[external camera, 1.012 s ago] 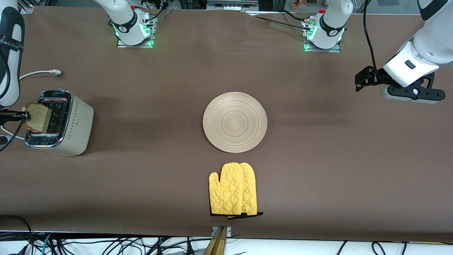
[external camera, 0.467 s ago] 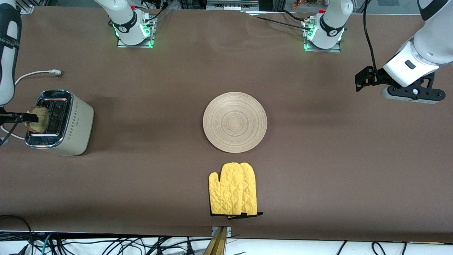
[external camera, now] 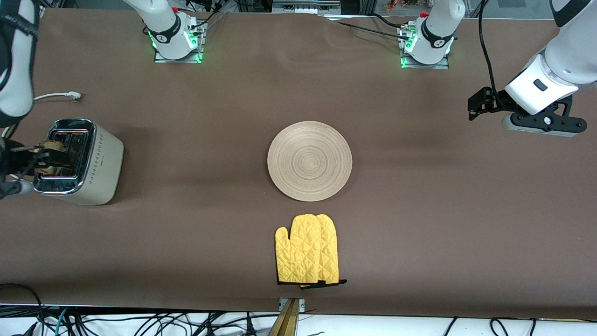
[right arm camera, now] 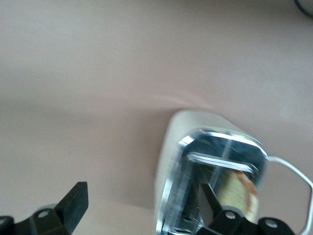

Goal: Move plate and put bread in toaster
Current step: 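Open the right gripper and raise it away from the toaster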

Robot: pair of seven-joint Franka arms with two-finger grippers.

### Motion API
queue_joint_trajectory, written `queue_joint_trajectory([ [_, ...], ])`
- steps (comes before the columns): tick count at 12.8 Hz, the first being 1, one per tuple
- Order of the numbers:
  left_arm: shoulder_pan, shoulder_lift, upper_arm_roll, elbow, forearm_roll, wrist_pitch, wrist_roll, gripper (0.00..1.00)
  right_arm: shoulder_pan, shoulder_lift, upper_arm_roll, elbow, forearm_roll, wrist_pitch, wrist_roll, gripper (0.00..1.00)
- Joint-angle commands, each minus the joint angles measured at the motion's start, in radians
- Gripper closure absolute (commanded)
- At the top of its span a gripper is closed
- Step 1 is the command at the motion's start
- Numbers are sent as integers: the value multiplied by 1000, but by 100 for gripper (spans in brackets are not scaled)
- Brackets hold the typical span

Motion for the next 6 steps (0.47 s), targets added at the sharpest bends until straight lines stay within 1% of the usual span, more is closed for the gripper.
queue_joint_trajectory([
  [1,-8,3,-3,20,36,-15,-16,0,41,-14,19,16,19,-20,11,0],
  [2,-8,3,-3,20,36,-15,-16,0,67,-33,18,16,49,-20,54,0],
  [3,-8,3,-3,20,36,-15,-16,0,75,-41,30,16,56,-20,131,0],
  [5,-7,1,-3,20,36,-15,-16,0,48,-92,123,-5,29,-8,337,0],
  [6,-7,3,-3,20,36,-15,-15,0,28,-124,166,-29,-26,3,458,0],
])
